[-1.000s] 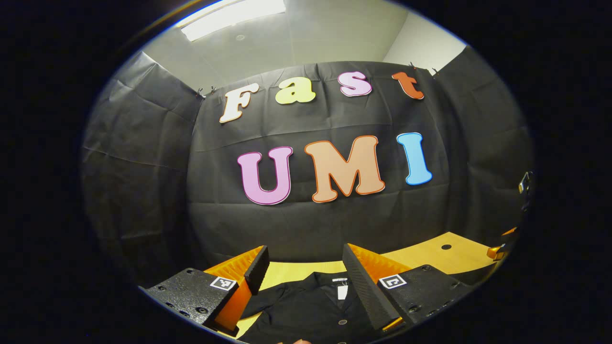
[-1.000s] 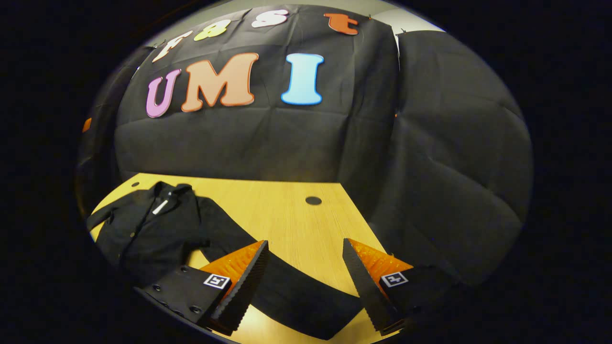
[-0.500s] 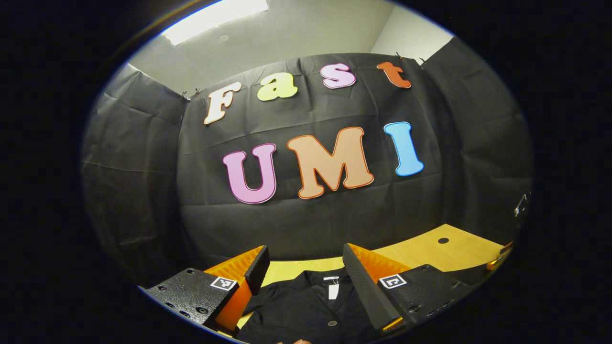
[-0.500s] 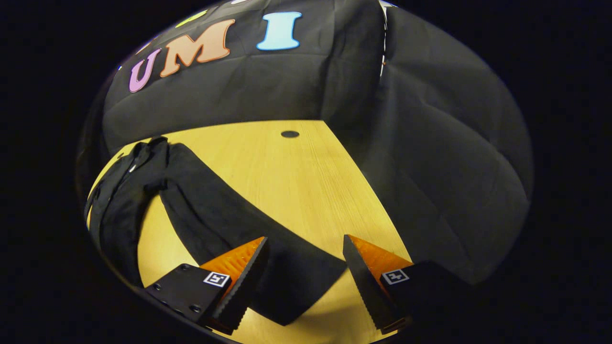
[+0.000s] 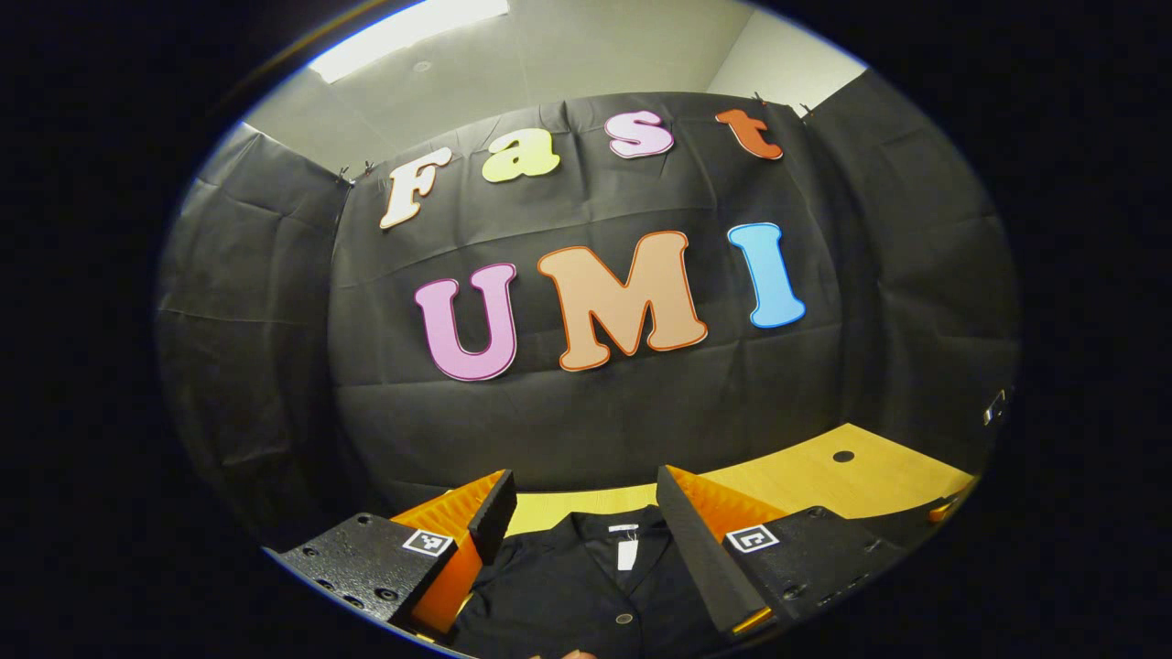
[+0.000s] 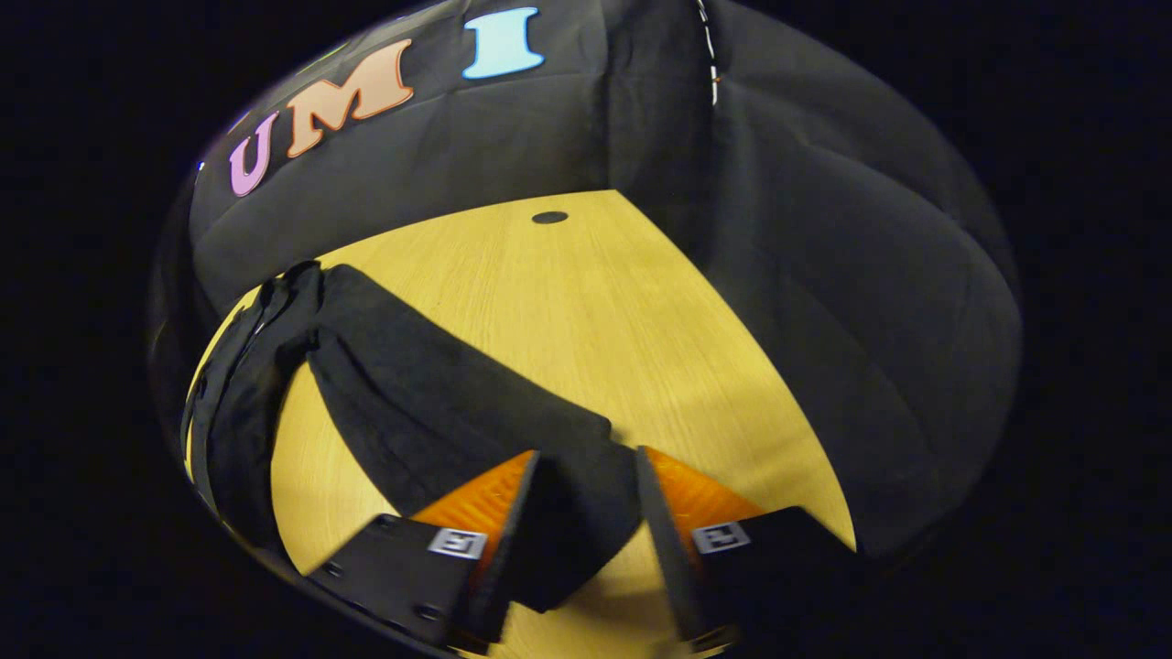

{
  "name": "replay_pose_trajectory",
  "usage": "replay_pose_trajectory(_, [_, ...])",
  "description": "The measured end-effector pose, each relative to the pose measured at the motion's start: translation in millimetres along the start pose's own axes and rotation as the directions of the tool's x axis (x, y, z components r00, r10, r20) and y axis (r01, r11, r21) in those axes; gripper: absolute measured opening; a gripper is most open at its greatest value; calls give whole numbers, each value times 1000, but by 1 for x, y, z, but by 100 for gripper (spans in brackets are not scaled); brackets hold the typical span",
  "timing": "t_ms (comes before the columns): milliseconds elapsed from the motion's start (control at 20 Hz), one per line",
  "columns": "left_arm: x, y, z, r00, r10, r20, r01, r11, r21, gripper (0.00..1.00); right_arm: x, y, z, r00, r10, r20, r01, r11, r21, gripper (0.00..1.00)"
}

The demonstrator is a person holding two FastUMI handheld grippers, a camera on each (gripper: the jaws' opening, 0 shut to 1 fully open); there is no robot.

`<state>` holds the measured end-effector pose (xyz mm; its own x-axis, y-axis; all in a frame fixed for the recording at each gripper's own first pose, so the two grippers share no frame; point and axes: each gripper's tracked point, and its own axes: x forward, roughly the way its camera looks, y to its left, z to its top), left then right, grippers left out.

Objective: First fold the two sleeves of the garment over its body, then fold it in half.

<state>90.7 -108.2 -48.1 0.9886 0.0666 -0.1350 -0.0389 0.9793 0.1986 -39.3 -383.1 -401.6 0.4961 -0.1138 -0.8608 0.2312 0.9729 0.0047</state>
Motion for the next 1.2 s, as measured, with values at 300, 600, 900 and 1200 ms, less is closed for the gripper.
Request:
replay_pose_trajectory(300, [-9,27,-4,1000,26,5,-26,1000,-12,93,-10,31,10,999,20,26,-22,996,92,3])
replay_pose_trajectory(600, [-15,86,-21,998,66,5,-66,996,-53,93,-50,114,71,982,116,149,-135,983,123,3])
replay_pose_trajectory(900, [-23,148,-28,993,116,17,-114,991,-70,93,-77,214,117,954,202,221,-204,979,-14,2])
replay_pose_trajectory(1200, [-35,203,-41,985,174,4,-173,981,-87,93,-94,296,146,921,277,274,-254,960,-115,2])
